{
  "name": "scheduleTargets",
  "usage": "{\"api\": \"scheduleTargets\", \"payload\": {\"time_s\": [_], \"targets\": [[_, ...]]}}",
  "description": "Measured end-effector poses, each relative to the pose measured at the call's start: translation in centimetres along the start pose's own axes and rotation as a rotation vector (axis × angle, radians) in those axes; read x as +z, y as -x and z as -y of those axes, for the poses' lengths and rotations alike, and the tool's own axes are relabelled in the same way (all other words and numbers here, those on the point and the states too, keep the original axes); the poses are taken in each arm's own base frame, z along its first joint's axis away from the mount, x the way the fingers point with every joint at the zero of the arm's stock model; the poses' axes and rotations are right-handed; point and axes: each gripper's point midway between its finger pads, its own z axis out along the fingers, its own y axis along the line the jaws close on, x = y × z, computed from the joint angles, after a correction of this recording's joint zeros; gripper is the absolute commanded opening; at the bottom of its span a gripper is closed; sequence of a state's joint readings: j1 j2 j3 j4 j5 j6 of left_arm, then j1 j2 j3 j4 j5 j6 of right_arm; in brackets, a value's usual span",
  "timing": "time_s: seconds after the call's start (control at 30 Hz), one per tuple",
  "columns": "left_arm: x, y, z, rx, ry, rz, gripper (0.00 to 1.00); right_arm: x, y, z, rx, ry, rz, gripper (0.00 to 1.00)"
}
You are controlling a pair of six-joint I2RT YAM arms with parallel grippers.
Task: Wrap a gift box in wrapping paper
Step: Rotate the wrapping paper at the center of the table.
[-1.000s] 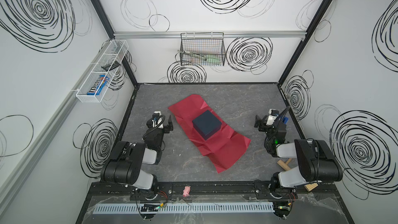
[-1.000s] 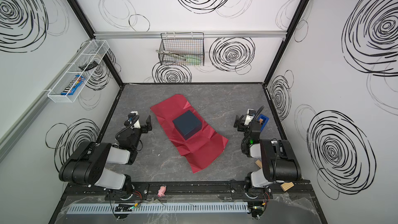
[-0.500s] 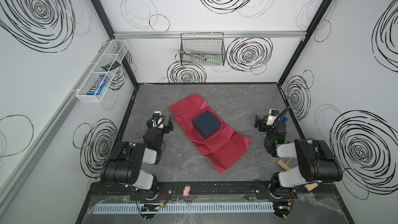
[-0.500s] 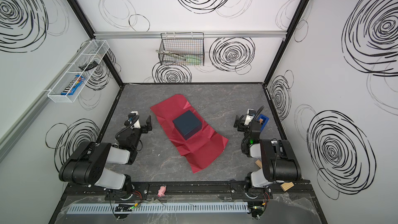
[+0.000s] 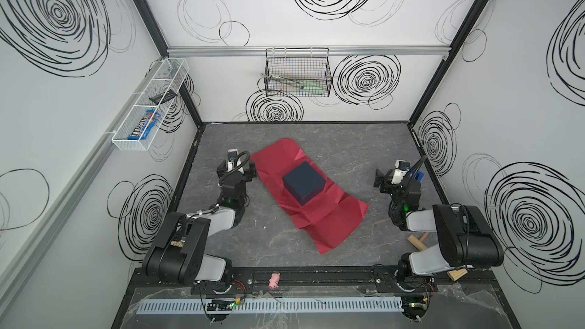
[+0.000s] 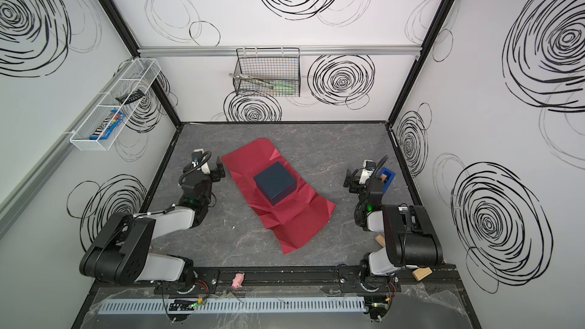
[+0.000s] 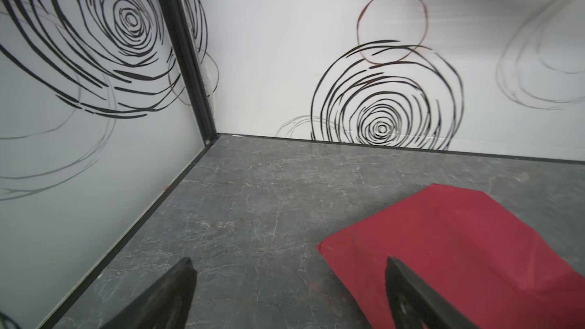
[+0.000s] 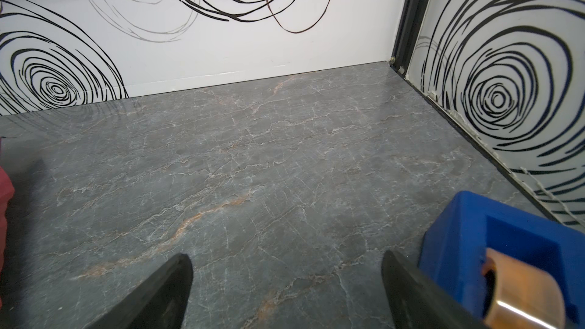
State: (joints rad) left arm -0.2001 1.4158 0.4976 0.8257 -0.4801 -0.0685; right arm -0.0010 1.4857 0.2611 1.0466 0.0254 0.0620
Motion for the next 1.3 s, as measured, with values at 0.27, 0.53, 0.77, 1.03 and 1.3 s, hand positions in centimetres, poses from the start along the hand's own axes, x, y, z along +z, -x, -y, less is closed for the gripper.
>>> {"api": "scheduleTargets", "payload": {"time_s": [0.27,0.53,0.77,1.03,1.3], "targets": [[0.8,2.6,0.5,-0.16,0.154,-0.236,0.96,0.0,0.0,0.0,0.0,0.0,0.0,0.97],[-2.0,1.6,2.5,-0.285,-0.008,-0.44,0.96,0.2,0.1,-0.2,-0.001,0.012,-0.002,0.97],[-0.3,0.0,1.9,-0.417,-0.134,-0.585,0.96,1.9,2.0,-0.8,-0.019,0.02,-0.07,0.97],[0.9,-3.8,4.4,-0.507,-0.31,-0.767,0.96,1.7,13.4,-3.1,0.124,0.076,-0.068,0.97],[5.1,-5.8,6.5,-0.47,-0.395,-0.869,0.96,-4.5,12.2,-9.1,0.233,0.259,-0.323,0.97]]}}
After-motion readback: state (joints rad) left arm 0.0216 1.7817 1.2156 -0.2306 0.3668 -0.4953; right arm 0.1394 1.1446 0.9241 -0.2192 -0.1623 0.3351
